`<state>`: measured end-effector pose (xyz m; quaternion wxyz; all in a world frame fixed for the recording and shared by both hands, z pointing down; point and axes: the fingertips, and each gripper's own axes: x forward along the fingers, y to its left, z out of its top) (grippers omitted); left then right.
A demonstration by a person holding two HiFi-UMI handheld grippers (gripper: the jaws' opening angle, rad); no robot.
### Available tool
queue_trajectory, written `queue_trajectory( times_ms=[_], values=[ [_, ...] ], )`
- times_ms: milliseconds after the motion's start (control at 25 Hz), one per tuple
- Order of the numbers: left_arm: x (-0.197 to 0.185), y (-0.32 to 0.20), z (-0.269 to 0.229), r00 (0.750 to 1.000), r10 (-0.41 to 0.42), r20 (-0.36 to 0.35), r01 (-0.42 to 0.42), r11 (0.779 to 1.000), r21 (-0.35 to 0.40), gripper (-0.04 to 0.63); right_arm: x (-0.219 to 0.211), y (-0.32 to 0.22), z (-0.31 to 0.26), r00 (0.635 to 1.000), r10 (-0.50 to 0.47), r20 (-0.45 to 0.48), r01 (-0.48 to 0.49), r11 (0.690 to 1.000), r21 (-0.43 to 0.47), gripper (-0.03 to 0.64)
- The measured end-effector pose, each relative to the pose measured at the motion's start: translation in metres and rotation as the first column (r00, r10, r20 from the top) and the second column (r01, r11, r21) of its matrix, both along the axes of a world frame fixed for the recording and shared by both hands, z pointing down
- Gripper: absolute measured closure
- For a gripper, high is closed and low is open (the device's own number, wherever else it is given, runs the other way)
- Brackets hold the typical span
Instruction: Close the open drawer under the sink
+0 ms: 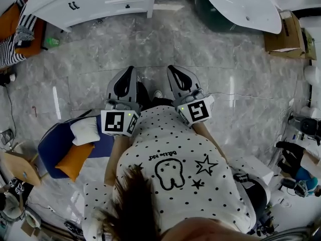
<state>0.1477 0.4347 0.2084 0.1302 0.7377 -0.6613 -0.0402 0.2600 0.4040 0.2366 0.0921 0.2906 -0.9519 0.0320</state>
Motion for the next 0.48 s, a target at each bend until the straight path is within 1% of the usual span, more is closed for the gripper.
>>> queue_trajectory(
  times_ms=[200,320,480],
  values=[
    [-0.044,-0.025,-0.017,0.999,0.021,0.031,-0.022,0.999,0.028,0.592,-0.035,-0.023,-0.010,0.999,0.048,0.011,-0.048,0.999,0.013,0.603],
    [-0.067,-0.037,-0.024,0.999,0.027,0.031,-0.028,0.999,0.040,0.592,-0.057,-0.035,-0.012,0.998,0.065,0.017,-0.065,0.998,0.010,0.603],
    [-0.091,-0.043,-0.019,0.998,0.049,0.025,-0.050,0.998,0.036,0.592,-0.084,-0.043,-0.011,0.997,0.079,0.009,-0.079,0.997,0.020,0.602]
  ],
)
